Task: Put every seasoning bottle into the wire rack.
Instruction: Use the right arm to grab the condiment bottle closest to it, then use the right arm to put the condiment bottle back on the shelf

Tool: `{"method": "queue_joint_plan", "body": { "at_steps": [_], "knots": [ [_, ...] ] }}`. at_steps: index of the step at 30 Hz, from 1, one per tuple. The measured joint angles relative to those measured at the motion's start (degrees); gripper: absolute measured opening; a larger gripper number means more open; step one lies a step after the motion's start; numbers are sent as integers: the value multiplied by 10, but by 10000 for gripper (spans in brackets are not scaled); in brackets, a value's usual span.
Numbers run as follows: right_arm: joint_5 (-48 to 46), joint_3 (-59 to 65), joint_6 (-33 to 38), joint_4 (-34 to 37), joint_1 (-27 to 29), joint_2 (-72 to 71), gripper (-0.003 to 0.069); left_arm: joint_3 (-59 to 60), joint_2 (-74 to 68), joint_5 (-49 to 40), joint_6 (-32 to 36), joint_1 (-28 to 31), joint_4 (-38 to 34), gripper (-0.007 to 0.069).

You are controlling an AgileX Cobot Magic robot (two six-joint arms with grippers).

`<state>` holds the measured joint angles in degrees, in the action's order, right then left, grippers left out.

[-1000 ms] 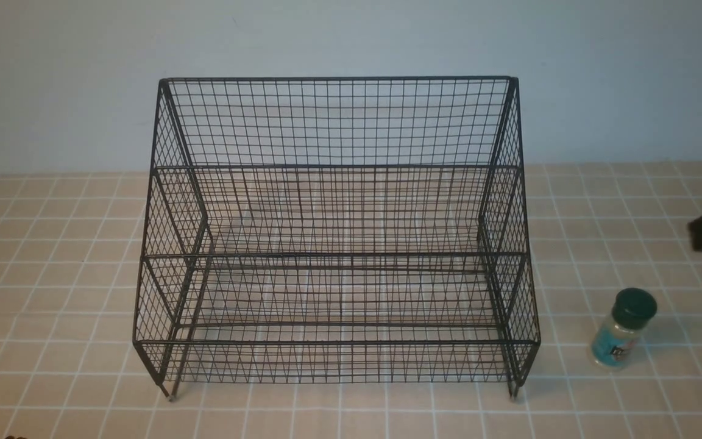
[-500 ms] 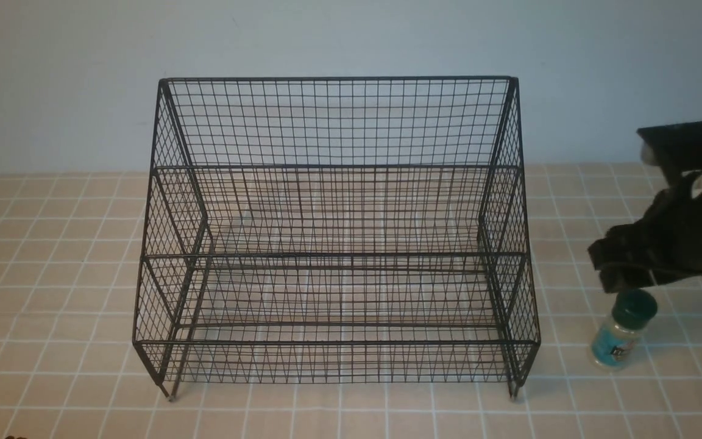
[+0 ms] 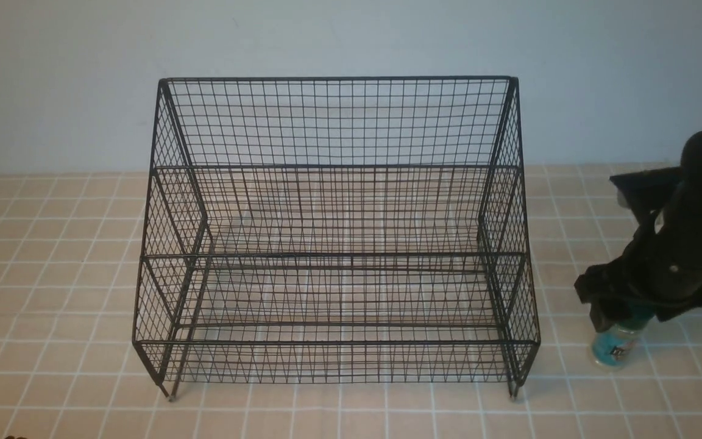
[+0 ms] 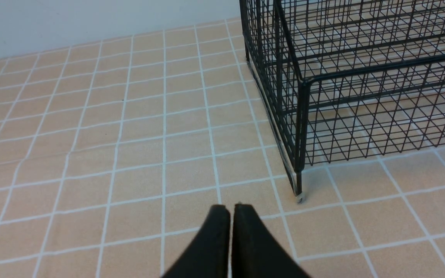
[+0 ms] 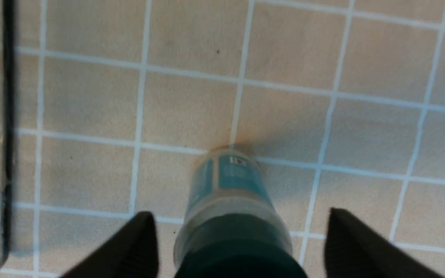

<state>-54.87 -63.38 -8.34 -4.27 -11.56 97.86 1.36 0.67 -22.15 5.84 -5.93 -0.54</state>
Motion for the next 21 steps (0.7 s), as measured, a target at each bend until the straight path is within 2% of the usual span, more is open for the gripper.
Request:
{"method": "queue_joint_plan", "body": {
  "at_steps": [1, 2, 5, 13, 16, 21],
  "knots": [
    [-1, 0, 1, 0, 0, 0, 382, 0, 0, 0, 0, 0, 0, -7],
    [-1, 0, 1, 1, 0, 0, 337, 0, 0, 0, 0, 0, 0, -7],
    [-13, -5, 7, 1, 0, -6, 353, 0, 0, 0, 0, 0, 0, -7],
    [-148, -113, 24, 22, -5, -99, 353, 0, 0, 0, 0, 0, 0, -7],
    [-156, -176, 24, 43, -36, -147, 353, 0, 0, 0, 0, 0, 0, -7],
    [-163, -206, 16, 60, -139, -185, 353, 0, 0, 0, 0, 0, 0, -7]
  ]
}}
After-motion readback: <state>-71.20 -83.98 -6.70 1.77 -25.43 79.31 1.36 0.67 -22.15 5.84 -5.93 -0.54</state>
